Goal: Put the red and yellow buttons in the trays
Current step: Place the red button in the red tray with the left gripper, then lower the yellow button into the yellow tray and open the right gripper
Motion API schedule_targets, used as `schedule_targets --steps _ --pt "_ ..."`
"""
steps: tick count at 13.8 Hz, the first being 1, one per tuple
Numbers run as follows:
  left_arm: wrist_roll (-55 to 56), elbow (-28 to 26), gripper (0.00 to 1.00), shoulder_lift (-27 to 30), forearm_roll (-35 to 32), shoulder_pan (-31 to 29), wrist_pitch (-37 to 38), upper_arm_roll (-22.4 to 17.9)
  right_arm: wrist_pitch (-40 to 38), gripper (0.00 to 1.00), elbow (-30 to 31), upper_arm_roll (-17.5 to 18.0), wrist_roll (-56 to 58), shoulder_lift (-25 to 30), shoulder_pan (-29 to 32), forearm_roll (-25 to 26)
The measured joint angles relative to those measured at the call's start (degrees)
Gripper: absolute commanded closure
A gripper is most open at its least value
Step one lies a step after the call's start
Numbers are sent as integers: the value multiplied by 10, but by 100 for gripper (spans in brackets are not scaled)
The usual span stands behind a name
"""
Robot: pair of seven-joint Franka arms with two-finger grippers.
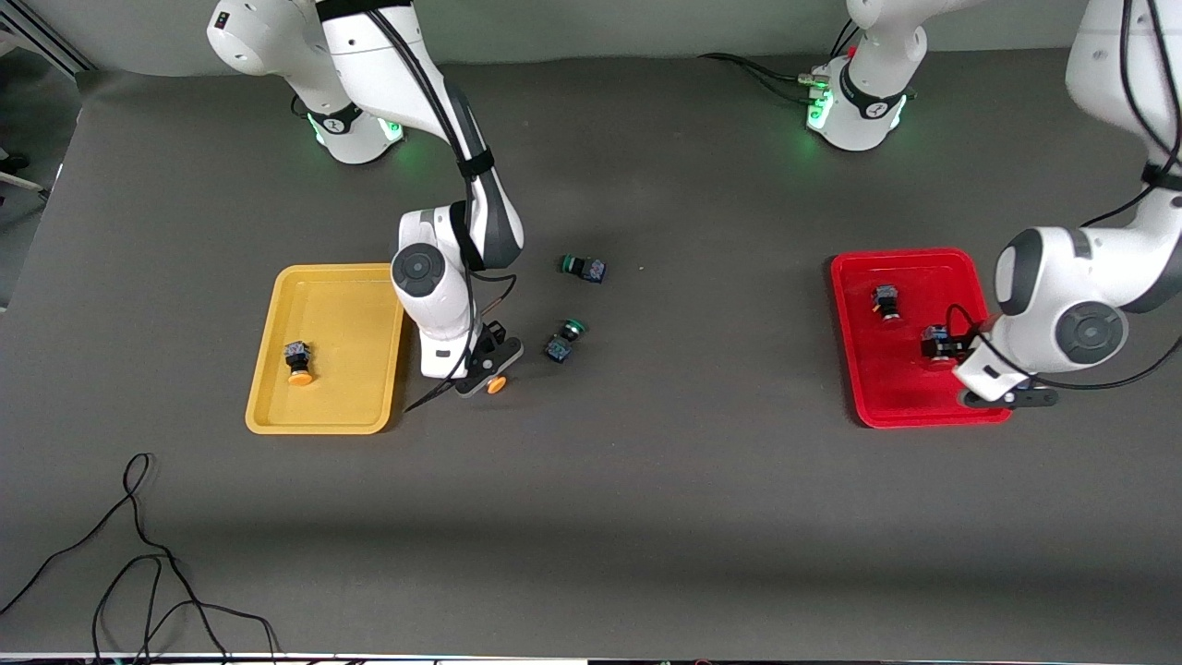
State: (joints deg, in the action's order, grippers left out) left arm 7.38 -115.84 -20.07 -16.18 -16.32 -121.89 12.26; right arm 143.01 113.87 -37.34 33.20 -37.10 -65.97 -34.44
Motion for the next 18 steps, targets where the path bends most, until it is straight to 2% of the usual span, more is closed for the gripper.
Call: schedule_targets --steps 2,5,8,10,13,15,18 --pt "-2 7 0 49 0 0 35 6 -61 94 -23 -16 -26 17 1 -4" --pt "-24 20 0 121 8 1 94 14 -198 98 -76 -68 -116 48 0 -4" --pt "-43 95 0 150 68 2 217 26 -298 98 -116 -130 -203 62 0 -3" --pt "-54 151 0 152 92 2 273 29 -315 98 -109 -170 -216 60 1 -3" --pt "-64 187 0 156 97 2 299 29 -320 98 -62 -226 -213 53 9 -3" --pt "-65 194 0 167 99 3 312 30 -303 98 -22 -240 -185 50 22 -3" --pt "-65 197 0 184 115 8 329 30 -225 98 47 -241 -147 43 35 -4"
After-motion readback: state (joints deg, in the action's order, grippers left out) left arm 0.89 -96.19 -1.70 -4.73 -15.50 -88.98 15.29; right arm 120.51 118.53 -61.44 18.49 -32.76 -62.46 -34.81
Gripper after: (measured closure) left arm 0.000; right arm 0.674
